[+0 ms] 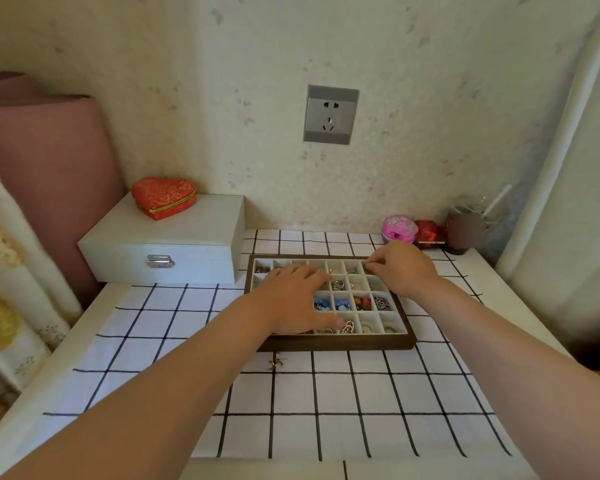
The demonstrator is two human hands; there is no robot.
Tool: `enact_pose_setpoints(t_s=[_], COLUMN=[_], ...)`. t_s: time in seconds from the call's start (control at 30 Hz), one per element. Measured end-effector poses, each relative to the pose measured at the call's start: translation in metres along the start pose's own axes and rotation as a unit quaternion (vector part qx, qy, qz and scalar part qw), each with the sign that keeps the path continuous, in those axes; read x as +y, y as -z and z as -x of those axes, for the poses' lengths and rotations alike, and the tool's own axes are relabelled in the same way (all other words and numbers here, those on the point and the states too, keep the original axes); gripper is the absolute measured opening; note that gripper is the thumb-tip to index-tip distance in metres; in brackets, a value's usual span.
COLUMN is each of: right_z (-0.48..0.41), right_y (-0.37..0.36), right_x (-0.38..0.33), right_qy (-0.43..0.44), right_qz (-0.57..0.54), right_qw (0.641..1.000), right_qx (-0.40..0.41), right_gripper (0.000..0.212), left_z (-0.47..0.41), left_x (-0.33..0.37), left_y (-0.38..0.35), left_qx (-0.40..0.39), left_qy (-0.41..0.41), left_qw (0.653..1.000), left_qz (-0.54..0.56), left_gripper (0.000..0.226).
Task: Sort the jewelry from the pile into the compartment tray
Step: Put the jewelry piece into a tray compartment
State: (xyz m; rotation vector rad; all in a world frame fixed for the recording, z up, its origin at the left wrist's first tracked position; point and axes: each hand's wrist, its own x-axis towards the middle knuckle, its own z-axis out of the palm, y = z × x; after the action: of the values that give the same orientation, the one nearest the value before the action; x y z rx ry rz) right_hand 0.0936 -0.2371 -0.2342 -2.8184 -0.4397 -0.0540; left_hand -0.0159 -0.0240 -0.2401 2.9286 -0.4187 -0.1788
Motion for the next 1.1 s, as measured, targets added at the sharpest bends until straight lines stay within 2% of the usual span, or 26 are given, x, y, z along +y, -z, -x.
enact_pose_setpoints(t_s=[0.17, 0.33, 0.47, 0.57, 0.7, 0.83, 1.1], right_z=[0.007, 0.040, 0.082, 0.107, 0.122, 0.128, 0.127], right_y=[0.009, 0.023, 0.027, 0.018, 0.001, -0.006, 0.001], right_x=[-0.006, -0.049, -0.092, -0.112, -0.126, -0.130, -0.128], right_qy=[0.010, 0.104, 0.204, 0.270, 0.328, 0.357, 0.327], right_qz=[-0.010, -0.022, -0.050, -0.025, 0.056, 0.093, 0.097], right_qw=[1.000, 0.994, 0.977, 0.958, 0.936, 0.923, 0.931], right_qx=[0.016, 0.039, -0.030, -0.090, -0.110, -0.106, -0.132], right_gripper=[0.017, 0.017, 0.012, 0.014, 0.021, 0.026, 0.022], left_z=[0.011, 0.035, 0.066, 0.091, 0.116, 0.128, 0.128], left_x=[-0.002, -0.004, -0.010, -0.015, -0.018, -0.017, -0.016], left_y=[0.003, 0.010, 0.017, 0.020, 0.018, 0.009, -0.001], left_qx=[0.035, 0.092, 0.124, 0.115, 0.087, 0.044, 0.043], left_qy=[-0.015, -0.013, -0.025, -0.010, -0.004, -0.005, -0.023], left_qw=[0.999, 0.995, 0.991, 0.992, 0.996, 0.999, 0.999], left_qz=[0.025, 0.042, 0.040, 0.055, 0.029, 0.016, -0.017], left_gripper=[0.075, 0.054, 0.025, 0.008, 0.011, 0.022, 0.021])
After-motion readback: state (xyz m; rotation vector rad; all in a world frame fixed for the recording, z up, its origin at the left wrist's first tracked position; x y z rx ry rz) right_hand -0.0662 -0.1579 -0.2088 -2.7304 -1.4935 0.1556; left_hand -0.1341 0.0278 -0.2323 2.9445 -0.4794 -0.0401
